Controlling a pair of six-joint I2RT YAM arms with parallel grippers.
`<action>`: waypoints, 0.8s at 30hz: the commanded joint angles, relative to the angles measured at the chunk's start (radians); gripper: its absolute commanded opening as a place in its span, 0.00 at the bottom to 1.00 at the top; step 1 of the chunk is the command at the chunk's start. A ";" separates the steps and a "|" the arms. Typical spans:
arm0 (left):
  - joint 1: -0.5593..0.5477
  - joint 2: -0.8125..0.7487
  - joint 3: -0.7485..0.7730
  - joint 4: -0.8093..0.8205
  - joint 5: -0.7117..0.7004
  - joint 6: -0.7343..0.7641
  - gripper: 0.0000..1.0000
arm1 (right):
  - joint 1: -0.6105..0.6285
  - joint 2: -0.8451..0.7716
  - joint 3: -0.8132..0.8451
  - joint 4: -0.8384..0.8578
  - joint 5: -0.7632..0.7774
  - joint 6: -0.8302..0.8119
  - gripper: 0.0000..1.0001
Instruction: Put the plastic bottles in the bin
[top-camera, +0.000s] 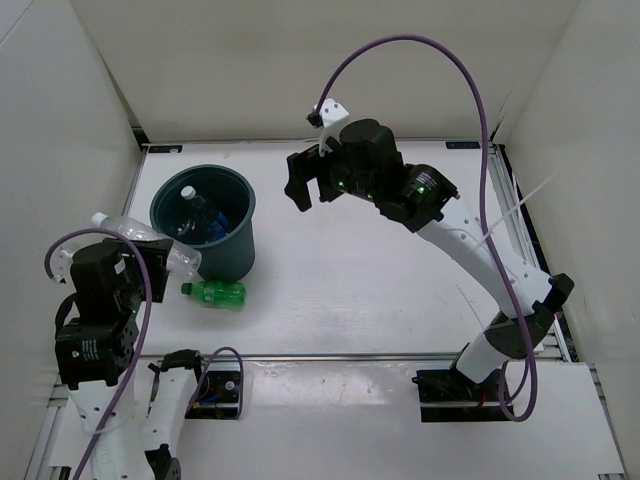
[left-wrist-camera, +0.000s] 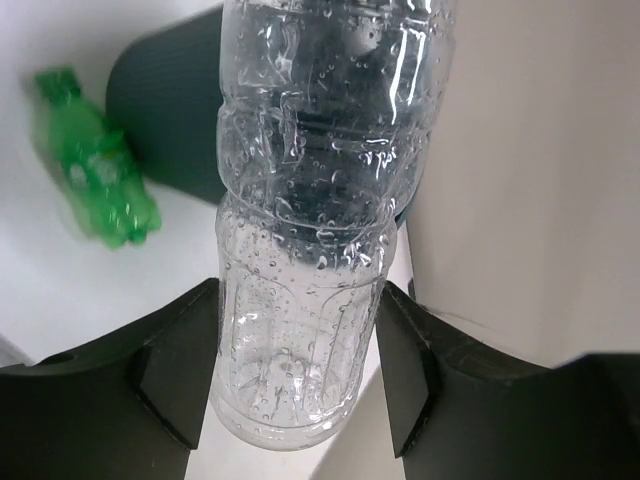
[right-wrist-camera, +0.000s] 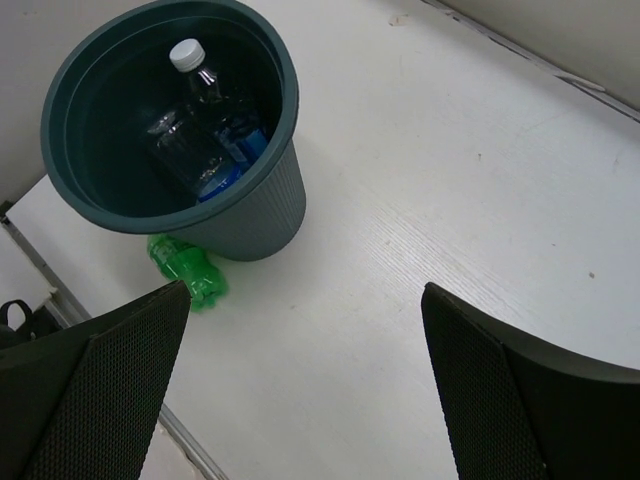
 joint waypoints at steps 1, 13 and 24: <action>-0.004 0.051 0.017 0.153 -0.089 0.180 0.60 | -0.026 -0.039 -0.003 0.021 -0.004 0.027 1.00; -0.082 0.413 0.063 0.399 -0.308 0.398 0.69 | -0.036 -0.039 -0.013 0.021 -0.052 0.060 1.00; -0.210 0.196 -0.012 0.316 -0.400 0.344 1.00 | -0.054 -0.080 -0.073 0.021 -0.041 0.060 1.00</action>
